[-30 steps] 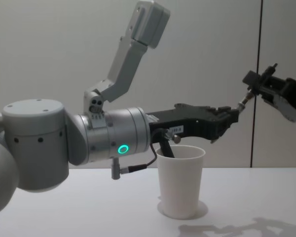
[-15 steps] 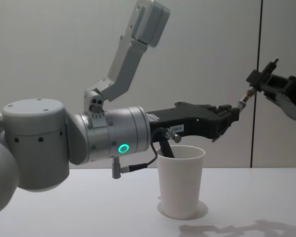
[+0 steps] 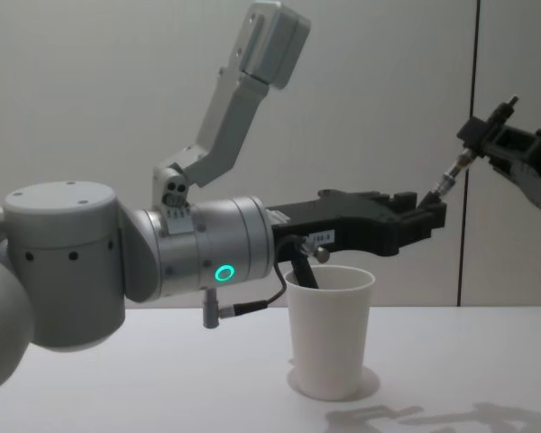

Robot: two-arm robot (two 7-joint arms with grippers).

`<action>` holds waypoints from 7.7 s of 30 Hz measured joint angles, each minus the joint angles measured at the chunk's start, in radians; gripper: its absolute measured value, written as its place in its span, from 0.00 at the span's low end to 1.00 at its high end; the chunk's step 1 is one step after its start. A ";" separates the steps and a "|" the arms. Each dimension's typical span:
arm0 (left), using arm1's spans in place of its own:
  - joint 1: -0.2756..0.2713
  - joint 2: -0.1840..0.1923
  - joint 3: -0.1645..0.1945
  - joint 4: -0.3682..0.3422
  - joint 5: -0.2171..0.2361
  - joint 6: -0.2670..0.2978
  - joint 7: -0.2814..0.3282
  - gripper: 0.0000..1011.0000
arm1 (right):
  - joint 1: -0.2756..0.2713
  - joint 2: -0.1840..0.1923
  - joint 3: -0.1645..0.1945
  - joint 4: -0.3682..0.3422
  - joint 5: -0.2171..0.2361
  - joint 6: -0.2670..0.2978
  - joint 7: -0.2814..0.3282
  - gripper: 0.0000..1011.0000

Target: Place the pen into the pen holder.

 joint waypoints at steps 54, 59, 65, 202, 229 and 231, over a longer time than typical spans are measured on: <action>0.000 -0.001 0.000 0.000 -0.001 -0.002 -0.001 0.99 | 0.022 0.077 0.043 -0.052 -0.120 -0.004 -0.043 0.15; 0.000 -0.001 0.000 0.000 -0.001 -0.002 -0.001 0.99 | 0.048 0.077 0.044 -0.022 -0.126 -0.003 -0.029 0.15; 0.000 -0.001 0.000 0.000 -0.001 -0.002 -0.001 0.99 | 0.079 0.071 0.043 0.024 -0.127 -0.004 -0.008 0.15; 0.000 0.000 0.000 0.000 -0.001 -0.001 0.000 0.99 | 0.395 -0.123 -0.159 0.444 -0.345 -0.084 -0.017 0.15; 0.000 -0.001 0.000 -0.001 -0.001 -0.002 -0.001 0.99 | 0.383 -0.110 -0.154 0.396 -0.347 -0.058 -0.019 0.15; 0.000 -0.001 0.000 -0.001 -0.001 -0.002 -0.001 0.99 | 0.381 -0.109 -0.153 0.391 -0.347 -0.057 -0.020 0.15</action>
